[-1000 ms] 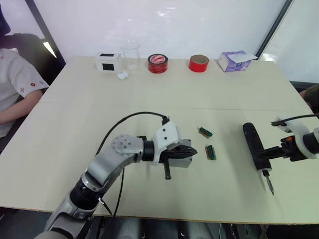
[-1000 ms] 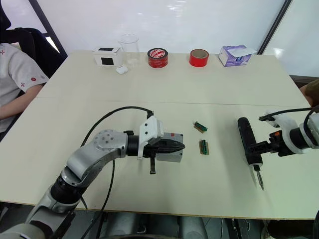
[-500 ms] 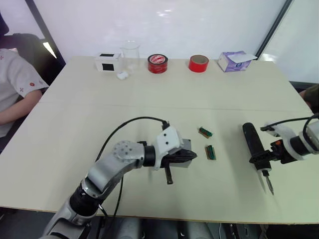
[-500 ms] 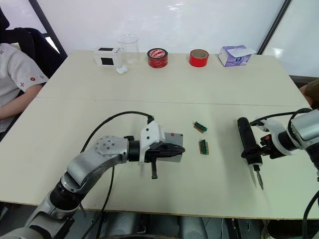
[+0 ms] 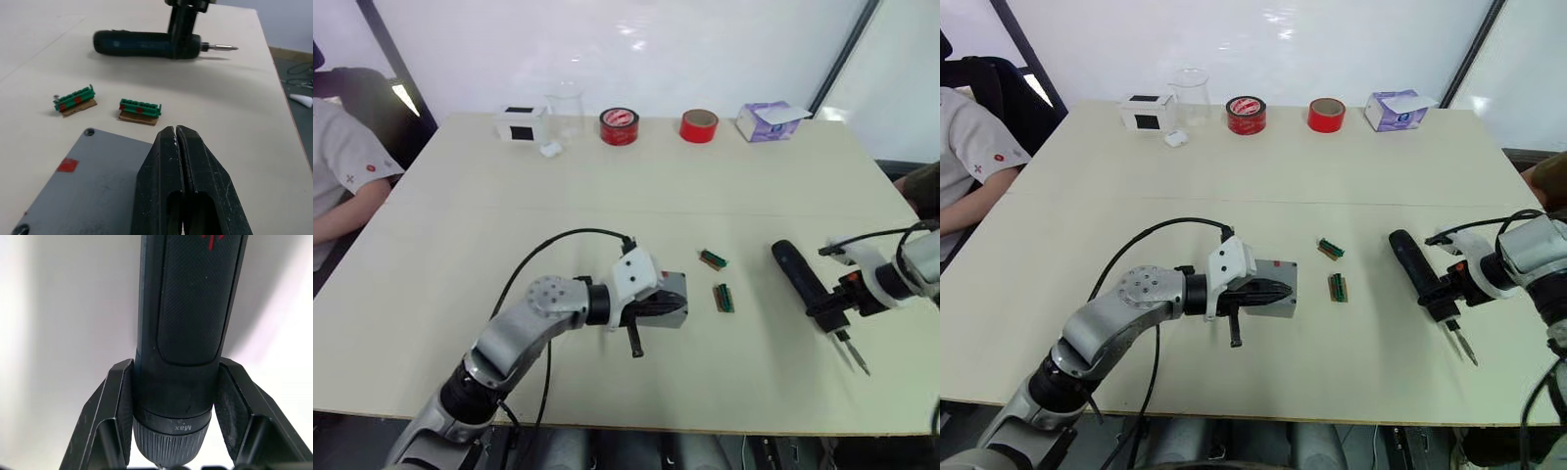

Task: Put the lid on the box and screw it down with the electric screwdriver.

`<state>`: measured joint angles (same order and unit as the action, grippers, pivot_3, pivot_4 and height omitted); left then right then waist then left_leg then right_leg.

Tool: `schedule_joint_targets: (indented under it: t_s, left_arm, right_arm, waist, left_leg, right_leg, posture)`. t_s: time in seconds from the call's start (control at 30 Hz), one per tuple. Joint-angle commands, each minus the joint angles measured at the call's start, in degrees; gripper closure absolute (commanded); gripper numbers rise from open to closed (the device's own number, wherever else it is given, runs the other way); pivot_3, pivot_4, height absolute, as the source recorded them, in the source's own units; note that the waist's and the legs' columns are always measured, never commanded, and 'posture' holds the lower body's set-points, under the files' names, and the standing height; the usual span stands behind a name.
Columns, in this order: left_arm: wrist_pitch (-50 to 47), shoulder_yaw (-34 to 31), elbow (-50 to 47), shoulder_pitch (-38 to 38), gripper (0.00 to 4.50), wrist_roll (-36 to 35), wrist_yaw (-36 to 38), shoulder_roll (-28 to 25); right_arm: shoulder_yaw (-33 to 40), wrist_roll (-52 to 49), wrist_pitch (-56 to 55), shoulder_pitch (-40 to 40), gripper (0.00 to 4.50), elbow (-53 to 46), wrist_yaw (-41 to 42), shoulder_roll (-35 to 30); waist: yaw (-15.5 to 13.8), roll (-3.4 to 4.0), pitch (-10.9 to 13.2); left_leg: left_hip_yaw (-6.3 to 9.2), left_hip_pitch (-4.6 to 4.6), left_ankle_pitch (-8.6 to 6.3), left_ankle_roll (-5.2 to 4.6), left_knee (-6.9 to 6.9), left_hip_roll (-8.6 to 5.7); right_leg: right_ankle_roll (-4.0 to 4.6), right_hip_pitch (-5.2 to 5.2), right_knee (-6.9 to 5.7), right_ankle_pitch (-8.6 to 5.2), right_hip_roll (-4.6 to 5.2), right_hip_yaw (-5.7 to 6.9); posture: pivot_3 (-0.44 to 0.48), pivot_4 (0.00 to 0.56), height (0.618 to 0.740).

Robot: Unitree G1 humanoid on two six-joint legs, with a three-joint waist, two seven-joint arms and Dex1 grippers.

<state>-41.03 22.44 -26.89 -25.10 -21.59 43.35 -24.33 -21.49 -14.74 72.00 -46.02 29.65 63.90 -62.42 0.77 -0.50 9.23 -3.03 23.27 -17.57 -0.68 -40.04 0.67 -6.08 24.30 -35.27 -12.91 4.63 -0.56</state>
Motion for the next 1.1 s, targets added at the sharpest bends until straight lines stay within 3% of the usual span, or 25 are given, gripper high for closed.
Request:
schedule_joint_targets:
  t_s: [0.03, 0.17, 0.27, 0.37, 0.6, 0.87, 1.1]
  left_arm:
    - [1.6, -3.1, 1.6, -1.1, 4.50, -1.2, 1.5, -0.4]
    - [3.7, -6.1, 7.3, -2.6, 4.50, -0.4, 4.6, -3.6]
    - [4.0, -7.2, 10.0, -5.1, 4.50, -1.3, 7.0, -4.9]
    - [3.7, -6.8, 11.1, -7.1, 4.50, -1.4, 9.3, -5.4]
    - [2.8, -3.5, 11.5, -9.5, 4.50, 0.0, 11.9, -4.8]
    - [8.6, 3.6, 16.7, -11.1, 4.50, 8.4, 11.0, -2.7]
    - [10.3, 3.8, 18.1, -9.9, 4.50, 10.1, 12.7, -3.4]
  right_arm:
    - [16.8, -2.2, -6.4, -5.9, 2.77, 1.5, -9.0, 2.7]
    - [40.0, -8.6, -10.8, -0.9, 2.77, -15.0, -21.6, 11.7]
    - [56.1, -20.6, -5.7, 2.0, 2.77, -31.3, -28.2, 24.7]
    - [62.4, -31.2, 3.7, 3.1, 2.77, -40.2, -32.0, 33.5]
    - [57.1, -37.4, -0.9, 11.9, 2.77, -53.5, -36.1, 42.5]
    - [45.0, -34.7, -10.2, 20.1, 2.77, -56.9, -33.2, 40.3]
    - [41.5, -33.1, -16.2, 21.7, 2.77, -55.5, -33.8, 39.2]
  waist:
    - [0.1, 0.34, 0.1]
    - [-0.1, 0.41, 0.1]
    - [-0.4, 0.43, 0.0]
    - [-0.7, 0.46, 0.0]
    - [-1.5, 0.46, 0.0]
    - [-1.0, 0.46, 0.0]
    - [-0.6, 0.45, 0.0]
  left_leg:
    - [-0.07, 0.01, 0.00, 0.01, 0.01, 0.00]
    - [-0.02, 0.08, 0.01, 0.01, 0.13, 0.02]
    - [0.16, 0.14, 0.02, 0.03, 0.23, 0.16]
    - [0.22, 0.16, 0.06, 0.10, 0.28, 0.18]
    - [0.17, 0.15, 0.05, 0.09, 0.19, -0.06]
    - [0.17, 0.11, 0.05, 0.08, 0.18, -0.09]
    - [0.20, 0.10, 0.05, 0.08, 0.19, -0.03]
  right_leg:
    - [-0.03, 0.06, -0.01, 0.04, 0.00, -0.06]
    - [-0.29, 0.32, -0.28, 0.14, -0.13, -0.06]
    - [-0.33, 0.38, -0.30, 0.09, -0.30, 0.06]
    - [-0.32, 0.34, -0.27, 0.10, -0.24, 0.15]
    - [-0.32, 0.18, -0.17, 0.11, 0.05, 0.15]
    - [-0.33, 0.17, -0.19, 0.11, -0.01, 0.14]
    - [-0.33, 0.18, -0.19, 0.10, -0.06, 0.14]
  posture:
    - [0.000, 0.150, 0.740]
    - [0.000, 0.150, 0.740]
    - [0.000, 0.150, 0.740]
    - [0.000, 0.150, 0.740]
    - [0.000, 0.150, 0.740]
    - [0.000, 0.150, 0.740]
    - [0.000, 0.150, 0.740]
